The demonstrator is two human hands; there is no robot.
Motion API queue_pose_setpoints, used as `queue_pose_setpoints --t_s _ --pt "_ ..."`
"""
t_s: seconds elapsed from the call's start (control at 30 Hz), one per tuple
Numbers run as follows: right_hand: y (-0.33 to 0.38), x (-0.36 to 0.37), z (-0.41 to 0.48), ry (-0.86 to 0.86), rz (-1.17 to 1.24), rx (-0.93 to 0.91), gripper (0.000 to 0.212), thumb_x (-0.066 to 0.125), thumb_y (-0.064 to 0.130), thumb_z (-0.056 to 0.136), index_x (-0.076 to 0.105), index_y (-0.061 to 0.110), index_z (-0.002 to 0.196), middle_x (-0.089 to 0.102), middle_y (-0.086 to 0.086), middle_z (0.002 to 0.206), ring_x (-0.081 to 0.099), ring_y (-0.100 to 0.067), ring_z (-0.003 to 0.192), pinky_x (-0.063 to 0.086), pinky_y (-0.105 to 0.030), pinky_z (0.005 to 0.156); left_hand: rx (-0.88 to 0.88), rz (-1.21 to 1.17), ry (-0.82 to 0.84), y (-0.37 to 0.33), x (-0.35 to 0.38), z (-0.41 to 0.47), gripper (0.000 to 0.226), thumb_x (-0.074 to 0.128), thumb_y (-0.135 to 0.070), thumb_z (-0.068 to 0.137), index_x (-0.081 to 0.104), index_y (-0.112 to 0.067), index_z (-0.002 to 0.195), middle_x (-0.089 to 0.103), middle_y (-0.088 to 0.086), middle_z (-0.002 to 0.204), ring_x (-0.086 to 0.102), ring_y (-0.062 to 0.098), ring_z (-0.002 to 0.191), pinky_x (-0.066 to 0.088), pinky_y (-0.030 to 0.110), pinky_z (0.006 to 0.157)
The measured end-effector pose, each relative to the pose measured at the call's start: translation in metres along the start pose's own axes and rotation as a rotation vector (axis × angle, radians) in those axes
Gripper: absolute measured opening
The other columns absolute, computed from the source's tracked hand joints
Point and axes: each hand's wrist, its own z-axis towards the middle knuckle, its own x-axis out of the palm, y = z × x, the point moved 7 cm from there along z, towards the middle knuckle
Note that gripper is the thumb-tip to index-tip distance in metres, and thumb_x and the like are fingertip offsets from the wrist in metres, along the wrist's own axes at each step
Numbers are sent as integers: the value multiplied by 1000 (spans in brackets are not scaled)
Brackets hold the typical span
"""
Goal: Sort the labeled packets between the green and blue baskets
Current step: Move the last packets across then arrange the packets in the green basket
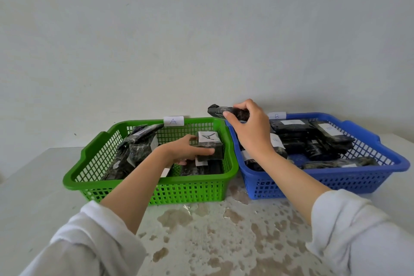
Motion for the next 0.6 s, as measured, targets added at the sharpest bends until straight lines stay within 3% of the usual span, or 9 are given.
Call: queue_pose_setpoints --t_s 0.03,0.13,0.2,0.27,0.3,0.47,0.6 --pt "1 0 0 2 -2 -7 27 67 33 84 60 11 96 62 3 95 55 -17 94 44 -26 72 -9 -14 -16 -1 -1 2 89 66 -69 64 35 -23 134 54 1 120 55 15 101 46 27 69" --pt "2 2 1 4 -5 -23 27 67 34 84 60 11 96 62 3 95 55 -16 93 42 -24 70 0 39 -61 -8 -6 12 87 53 -83 56 48 -13 107 48 3 91 45 16 77 41 28 66" --pt "1 2 3 3 6 -22 27 67 34 84 60 11 96 62 2 94 56 -17 93 43 -25 70 -27 115 -57 -4 -6 19 96 56 -82 56 45 -10 118 48 8 109 49 22 97 41 37 82" --pt "-1 4 3 7 15 -22 27 67 33 84 60 11 96 62 3 93 56 -17 92 44 -26 71 -81 153 -36 5 -5 24 107 54 -83 59 32 -11 136 35 8 141 39 28 126 34 46 100" --pt "-3 5 3 9 21 -15 27 67 33 84 61 10 96 62 2 93 56 -18 92 46 -28 72 -84 153 -26 6 -4 25 108 51 -84 60 29 -12 138 29 7 147 34 29 130 30 48 103" --pt "-9 14 -4 20 66 29 25 68 32 83 60 10 94 63 1 92 57 -20 93 49 -34 78 -38 185 -57 0 -8 30 112 39 -89 62 25 -10 140 28 7 149 32 28 132 29 45 106" --pt "-8 15 -6 27 81 21 25 68 32 82 60 11 93 63 0 91 57 -21 92 50 -36 77 -56 201 15 3 -2 27 118 39 -91 58 18 -17 147 18 4 156 22 27 141 19 48 115"
